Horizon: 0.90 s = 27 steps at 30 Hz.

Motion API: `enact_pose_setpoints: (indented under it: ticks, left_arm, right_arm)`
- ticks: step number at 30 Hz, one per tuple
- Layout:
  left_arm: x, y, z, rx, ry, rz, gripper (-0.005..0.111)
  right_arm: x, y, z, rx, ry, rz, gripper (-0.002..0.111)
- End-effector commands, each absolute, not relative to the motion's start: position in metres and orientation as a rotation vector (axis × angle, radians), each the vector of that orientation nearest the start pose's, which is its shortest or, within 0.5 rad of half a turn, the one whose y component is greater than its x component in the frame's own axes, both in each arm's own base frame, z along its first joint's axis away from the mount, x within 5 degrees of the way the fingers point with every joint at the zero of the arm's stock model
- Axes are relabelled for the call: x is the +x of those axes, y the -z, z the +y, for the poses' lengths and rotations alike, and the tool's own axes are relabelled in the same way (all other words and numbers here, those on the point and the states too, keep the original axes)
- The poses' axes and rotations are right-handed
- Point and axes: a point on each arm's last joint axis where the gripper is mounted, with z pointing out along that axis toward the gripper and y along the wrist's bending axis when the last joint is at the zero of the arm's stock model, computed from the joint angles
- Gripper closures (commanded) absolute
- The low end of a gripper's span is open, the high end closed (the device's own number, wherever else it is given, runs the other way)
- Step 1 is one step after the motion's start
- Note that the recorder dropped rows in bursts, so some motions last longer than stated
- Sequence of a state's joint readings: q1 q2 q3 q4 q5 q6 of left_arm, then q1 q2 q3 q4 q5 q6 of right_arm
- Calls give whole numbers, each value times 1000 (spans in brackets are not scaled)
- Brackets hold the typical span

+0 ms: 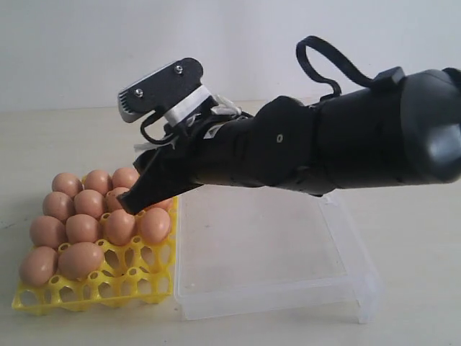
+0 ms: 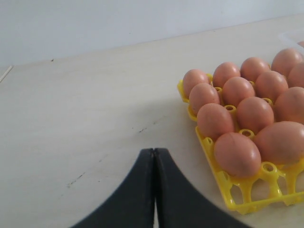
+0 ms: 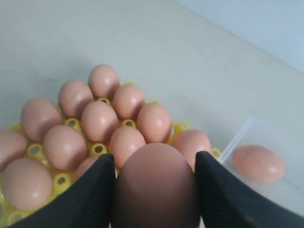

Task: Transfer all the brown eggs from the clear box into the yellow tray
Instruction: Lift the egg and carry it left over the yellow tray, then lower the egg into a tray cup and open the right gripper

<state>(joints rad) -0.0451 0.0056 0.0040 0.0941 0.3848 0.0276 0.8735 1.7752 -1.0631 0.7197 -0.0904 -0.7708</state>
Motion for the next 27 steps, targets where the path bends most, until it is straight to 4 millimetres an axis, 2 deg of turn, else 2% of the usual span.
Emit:
enact_pose_setpoints:
  ticks: [1, 8, 12, 27]
  left_arm:
    - [53, -179, 0, 125, -73, 1857, 107]
    - [53, -179, 0, 125, -73, 1857, 107]
    - [53, -179, 0, 125, -73, 1857, 107]
    - [53, -179, 0, 125, -73, 1857, 107]
  right_arm:
    - [247, -223, 305, -825, -437, 1865, 108]
    - [244, -229, 320, -673, -652, 1725, 108]
    - [241, -217, 327, -808, -640, 1681, 108]
    - [235, -159, 336, -1089, -580, 1640, 108]
